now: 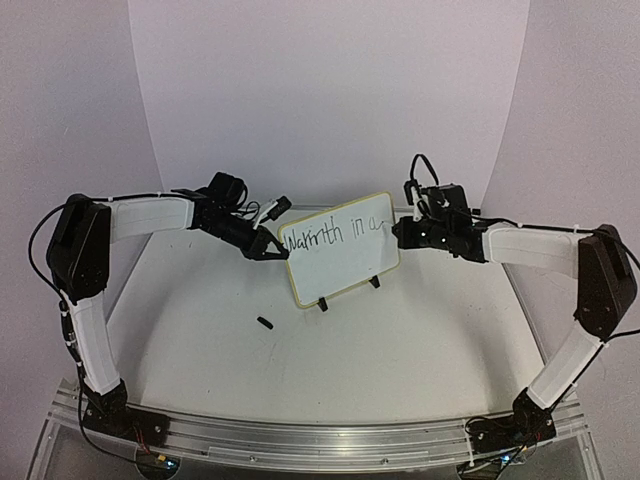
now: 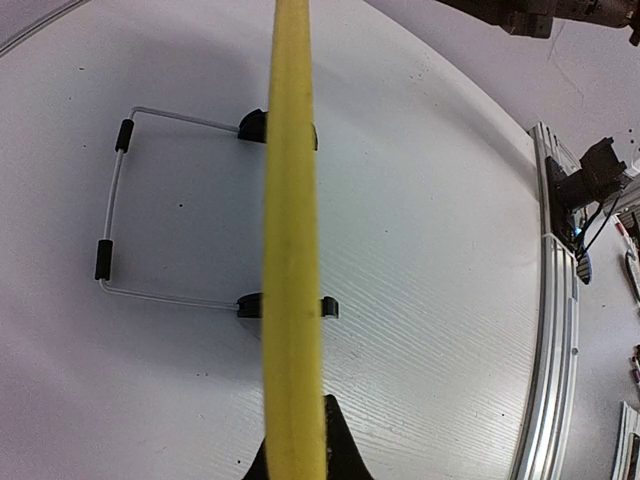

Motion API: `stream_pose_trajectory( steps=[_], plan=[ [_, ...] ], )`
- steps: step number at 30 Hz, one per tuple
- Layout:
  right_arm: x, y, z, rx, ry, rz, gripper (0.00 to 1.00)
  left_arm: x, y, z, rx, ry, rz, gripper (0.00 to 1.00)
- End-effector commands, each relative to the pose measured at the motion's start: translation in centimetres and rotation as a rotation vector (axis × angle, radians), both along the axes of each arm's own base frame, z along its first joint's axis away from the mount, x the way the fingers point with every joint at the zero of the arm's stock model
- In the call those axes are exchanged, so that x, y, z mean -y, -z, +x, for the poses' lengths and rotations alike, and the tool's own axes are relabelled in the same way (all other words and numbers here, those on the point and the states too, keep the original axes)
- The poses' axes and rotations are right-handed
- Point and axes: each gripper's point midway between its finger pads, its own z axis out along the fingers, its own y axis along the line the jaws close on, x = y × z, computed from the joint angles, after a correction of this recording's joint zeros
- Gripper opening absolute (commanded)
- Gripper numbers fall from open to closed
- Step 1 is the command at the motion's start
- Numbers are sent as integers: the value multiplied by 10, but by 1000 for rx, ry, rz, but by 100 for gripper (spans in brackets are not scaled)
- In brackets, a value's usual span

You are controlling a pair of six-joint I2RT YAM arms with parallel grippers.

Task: Write a sentence on the whiteboard
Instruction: Write on the whiteboard with the whiteboard.

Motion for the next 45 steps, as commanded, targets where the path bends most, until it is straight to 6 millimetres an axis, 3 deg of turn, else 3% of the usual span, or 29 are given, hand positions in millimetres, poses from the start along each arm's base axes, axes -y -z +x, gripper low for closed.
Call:
stream_pose_trajectory(
  steps=[1,9,18,29,33,41,45],
  plan=[
    [-1,-53,-20,92,-60,73,0,-1,51,-29,-143,28,136,0],
    [-2,-71,-51,97,-138,134,0,0,51,-28,-145,25,136,0],
    [-13,-64,-86,39,-223,182,0,1,49,-29,-149,26,128,0],
    [-88,-28,-134,-27,-388,187,0,2,47,-29,-145,28,124,0],
    [-118,-13,-142,-45,-448,193,0,2,47,-30,-144,28,126,0],
    [-165,4,-140,-56,-533,172,0,2,45,-30,-139,29,125,0],
    [-177,11,-130,-61,-527,160,0,3,47,-31,-144,32,127,0]
  ],
)
